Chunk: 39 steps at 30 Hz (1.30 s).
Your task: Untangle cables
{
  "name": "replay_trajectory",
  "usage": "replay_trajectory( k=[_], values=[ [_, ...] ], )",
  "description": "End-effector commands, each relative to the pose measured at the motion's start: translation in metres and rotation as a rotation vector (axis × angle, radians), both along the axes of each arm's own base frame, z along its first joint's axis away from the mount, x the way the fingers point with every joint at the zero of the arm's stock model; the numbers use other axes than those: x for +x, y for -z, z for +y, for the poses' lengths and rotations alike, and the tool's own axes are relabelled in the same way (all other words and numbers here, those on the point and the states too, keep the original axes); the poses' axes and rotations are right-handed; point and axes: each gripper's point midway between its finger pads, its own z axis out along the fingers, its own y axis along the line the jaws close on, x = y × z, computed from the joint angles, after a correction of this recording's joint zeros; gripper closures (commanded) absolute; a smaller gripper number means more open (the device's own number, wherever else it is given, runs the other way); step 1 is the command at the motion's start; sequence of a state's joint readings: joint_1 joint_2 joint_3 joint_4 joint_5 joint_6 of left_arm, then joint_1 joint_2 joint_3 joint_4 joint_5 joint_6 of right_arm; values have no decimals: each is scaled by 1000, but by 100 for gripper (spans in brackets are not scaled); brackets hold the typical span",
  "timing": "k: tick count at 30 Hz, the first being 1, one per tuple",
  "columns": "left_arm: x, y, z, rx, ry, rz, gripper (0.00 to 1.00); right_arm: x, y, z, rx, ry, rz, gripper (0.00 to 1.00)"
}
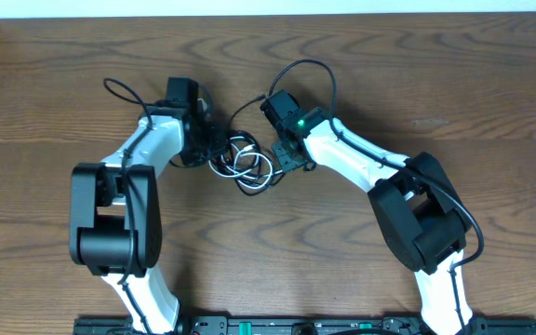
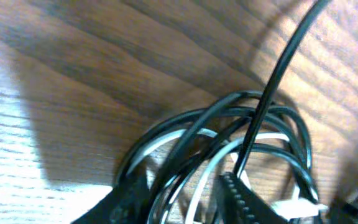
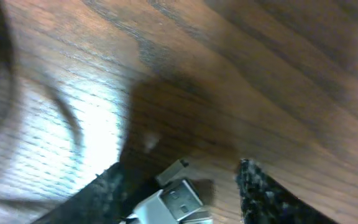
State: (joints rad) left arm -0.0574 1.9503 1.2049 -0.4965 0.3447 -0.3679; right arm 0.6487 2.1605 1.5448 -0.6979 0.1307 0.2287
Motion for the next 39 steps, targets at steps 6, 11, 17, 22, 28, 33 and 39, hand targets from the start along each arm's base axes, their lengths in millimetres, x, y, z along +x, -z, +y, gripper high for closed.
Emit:
replay_trajectory(
  k=[6,11,17,22,28,33,39],
  values=[
    [-7,7,9,15,25,22,34,38,-11,-34,-20,111,-97,23],
    [-7,13,35,167,-9,26,1,61,-14,-53,46,193,-118,11],
    [-7,13,36,171,-10,26,2,77,-17,-68,77,235,-141,1],
    [-7,13,36,171,-10,26,2,84,-21,-65,89,236,-175,1],
    [-7,13,36,171,-10,26,2,85,-21,-65,91,236,-177,1],
    [-7,13,36,171,-10,26,2,85,-21,-65,91,236,-176,1],
    [-7,13,36,171,-10,26,2,85,-21,-65,91,236,-176,1]
  ],
)
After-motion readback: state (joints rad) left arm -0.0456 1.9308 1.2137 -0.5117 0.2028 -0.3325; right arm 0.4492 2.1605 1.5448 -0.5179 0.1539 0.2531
